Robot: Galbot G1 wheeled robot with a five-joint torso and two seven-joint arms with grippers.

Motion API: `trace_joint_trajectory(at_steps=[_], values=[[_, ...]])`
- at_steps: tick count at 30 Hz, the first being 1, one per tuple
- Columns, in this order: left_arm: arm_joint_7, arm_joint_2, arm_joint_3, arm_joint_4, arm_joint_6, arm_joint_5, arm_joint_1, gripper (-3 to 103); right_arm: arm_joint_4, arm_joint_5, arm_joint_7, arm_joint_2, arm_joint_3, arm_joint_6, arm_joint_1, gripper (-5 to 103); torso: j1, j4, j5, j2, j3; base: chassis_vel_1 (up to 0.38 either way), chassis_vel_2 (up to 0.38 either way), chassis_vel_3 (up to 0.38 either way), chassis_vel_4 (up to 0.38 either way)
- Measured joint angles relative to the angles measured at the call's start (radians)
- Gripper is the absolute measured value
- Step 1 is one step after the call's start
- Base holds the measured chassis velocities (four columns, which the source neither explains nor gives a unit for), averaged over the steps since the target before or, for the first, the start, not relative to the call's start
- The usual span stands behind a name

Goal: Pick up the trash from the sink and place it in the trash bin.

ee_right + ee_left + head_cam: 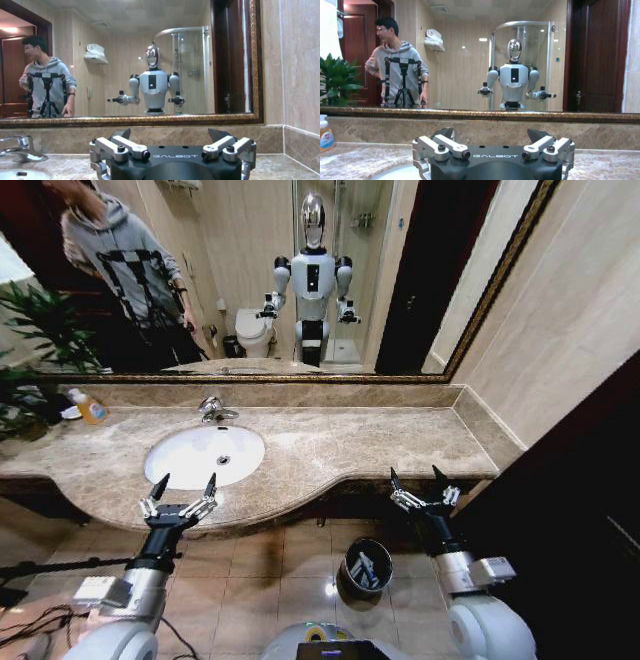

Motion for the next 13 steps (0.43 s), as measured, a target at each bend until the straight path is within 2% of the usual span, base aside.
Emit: trace_joint_trajectory(at_steps=[13], values=[[0.0, 0.0, 0.0, 0.0, 0.0, 0.0, 0.0, 100, -0.001, 0.001, 0.001, 0.0, 0.0, 0.001, 0.0, 100, 0.0, 0.0, 0.0, 0.0, 0.0, 0.0, 0.0, 0.0, 0.0]])
